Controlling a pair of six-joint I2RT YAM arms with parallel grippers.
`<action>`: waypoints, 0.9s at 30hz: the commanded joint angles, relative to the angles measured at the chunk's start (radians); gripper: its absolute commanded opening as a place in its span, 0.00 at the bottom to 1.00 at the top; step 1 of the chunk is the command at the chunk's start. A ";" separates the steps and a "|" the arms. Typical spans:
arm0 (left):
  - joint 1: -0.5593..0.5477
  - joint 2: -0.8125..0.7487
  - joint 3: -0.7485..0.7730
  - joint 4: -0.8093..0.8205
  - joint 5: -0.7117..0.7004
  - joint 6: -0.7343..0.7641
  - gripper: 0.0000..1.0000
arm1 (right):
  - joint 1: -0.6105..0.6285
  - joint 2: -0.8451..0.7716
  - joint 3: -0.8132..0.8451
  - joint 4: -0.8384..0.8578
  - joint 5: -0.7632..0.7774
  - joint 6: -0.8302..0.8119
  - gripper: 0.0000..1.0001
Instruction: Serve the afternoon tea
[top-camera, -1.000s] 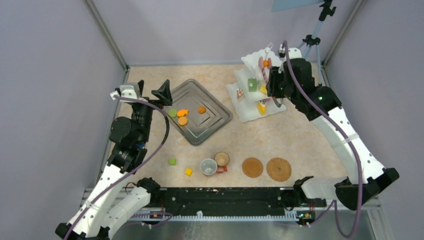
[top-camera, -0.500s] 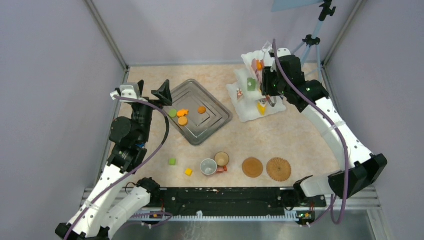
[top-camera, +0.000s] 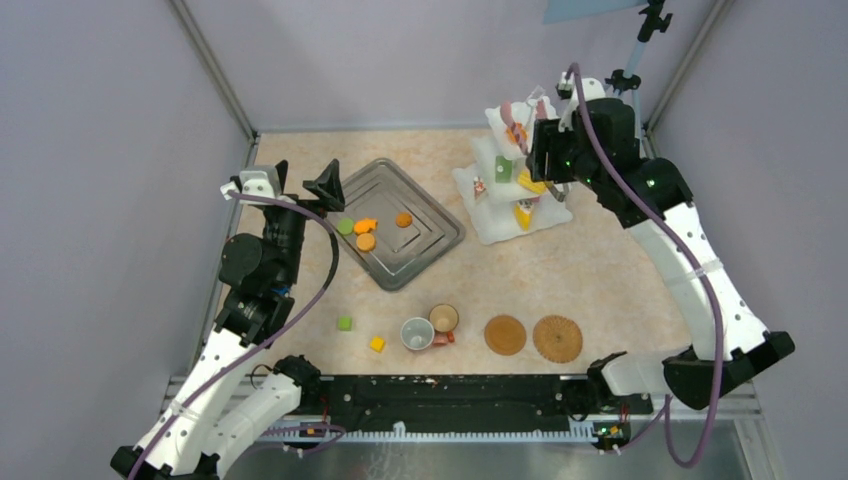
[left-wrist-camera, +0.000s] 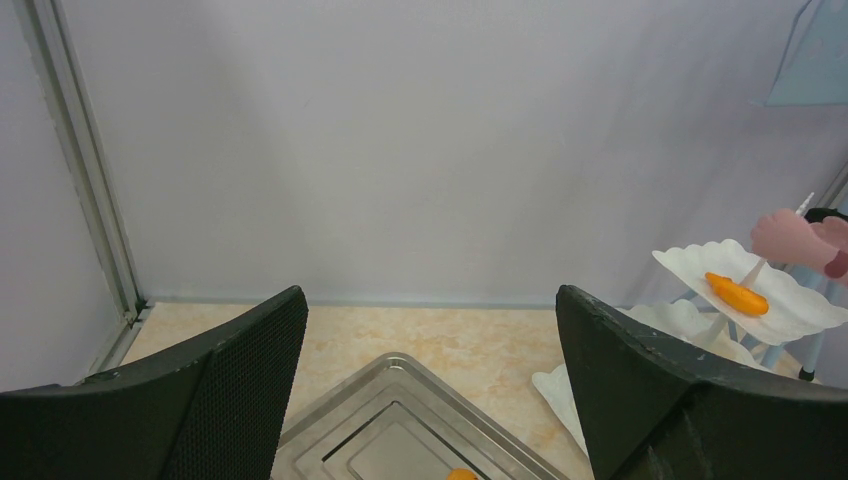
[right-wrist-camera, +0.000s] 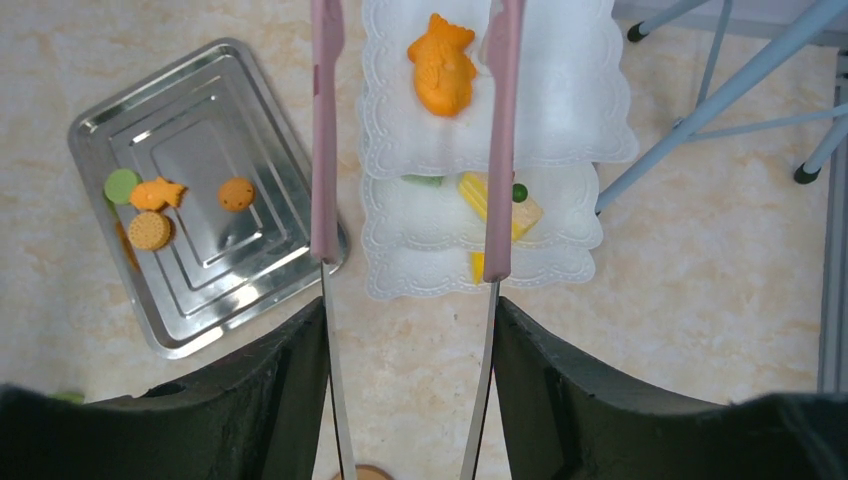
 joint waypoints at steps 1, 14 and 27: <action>0.002 -0.014 0.021 0.027 0.005 -0.001 0.99 | 0.047 -0.053 0.102 -0.009 0.020 -0.019 0.56; 0.002 -0.020 0.018 0.029 -0.017 0.014 0.99 | 0.355 0.332 0.117 0.200 -0.086 0.064 0.56; 0.006 -0.024 0.018 0.033 -0.018 0.018 0.99 | 0.375 0.643 0.139 0.142 -0.029 0.002 0.57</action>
